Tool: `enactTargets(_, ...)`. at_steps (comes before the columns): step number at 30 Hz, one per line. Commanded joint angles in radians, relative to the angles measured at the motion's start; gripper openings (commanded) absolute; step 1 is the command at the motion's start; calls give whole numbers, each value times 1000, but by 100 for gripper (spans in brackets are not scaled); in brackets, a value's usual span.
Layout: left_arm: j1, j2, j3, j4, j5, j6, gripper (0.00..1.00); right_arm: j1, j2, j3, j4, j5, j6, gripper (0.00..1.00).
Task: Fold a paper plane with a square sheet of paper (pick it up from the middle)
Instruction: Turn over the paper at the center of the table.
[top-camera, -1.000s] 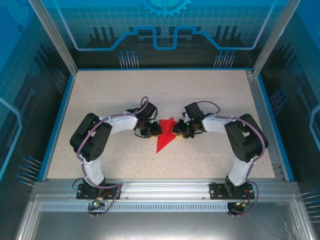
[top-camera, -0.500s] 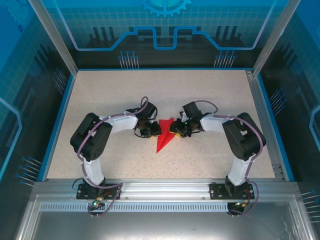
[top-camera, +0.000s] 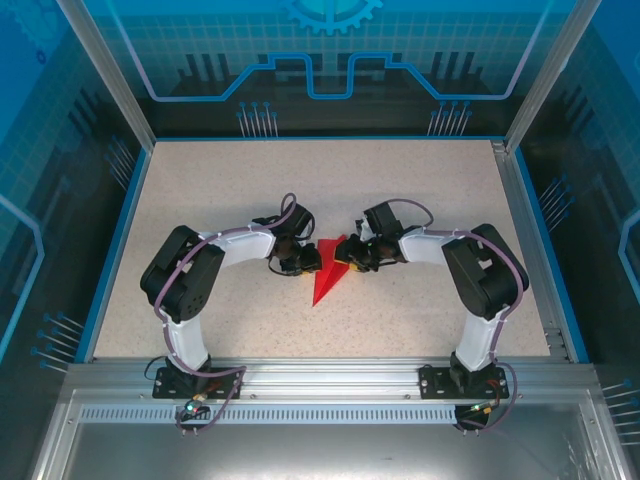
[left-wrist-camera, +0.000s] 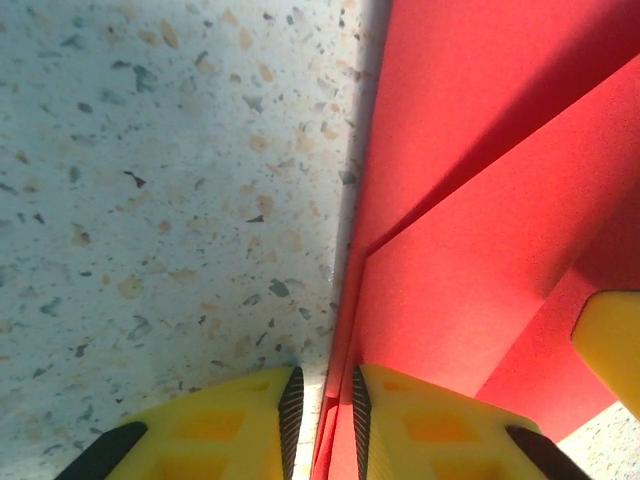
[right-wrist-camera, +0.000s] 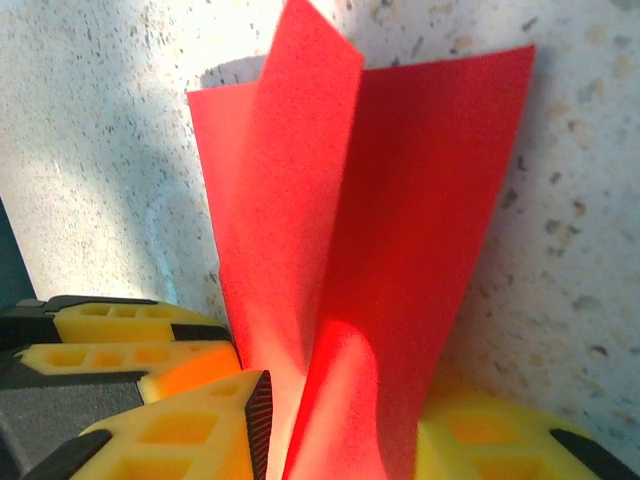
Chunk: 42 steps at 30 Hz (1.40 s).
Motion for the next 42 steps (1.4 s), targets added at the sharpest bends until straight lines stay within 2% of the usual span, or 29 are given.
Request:
enactTargets(1, -11, 26, 0, -6, -8, 13, 25, 2, 21, 24, 60, -25, 4, 37)
enactTargets(8, -11, 26, -5, 1, -4, 6, 25, 5, 46, 36, 85, -34, 1, 38)
enactTargets(13, -11, 13, -12, 2, -10, -2, 25, 15, 72, 44, 116, -49, -1, 35)
enactTargets(18, -9, -13, -23, 6, -18, -10, 25, 22, 77, 56, 121, -48, -29, 26)
enactTargets(22, -9, -72, -54, 26, -32, -23, 25, 21, 57, 78, 80, -50, -77, 10)
enactTargets(24, -9, -127, -77, 35, -71, -35, 26, 19, 33, 102, 11, -37, -125, 6)
enactTargets(27, -9, -225, -121, 43, -154, -53, 29, 19, -18, 172, -185, 35, -253, 4)
enactTargets(31, -8, -355, -177, 32, -281, -72, 32, 22, -109, 276, -473, 223, -438, 4)
enactTargets(34, -3, -443, -225, 21, -366, -95, 34, 27, -152, 369, -684, 428, -530, 4)
enactTargets(39, 9, -557, -296, -3, -503, -150, 35, 63, -109, 547, -1001, 882, -565, 5)
enactTargets(42, 19, -598, -320, -28, -555, -176, 35, 117, -32, 648, -1149, 1090, -511, 6)
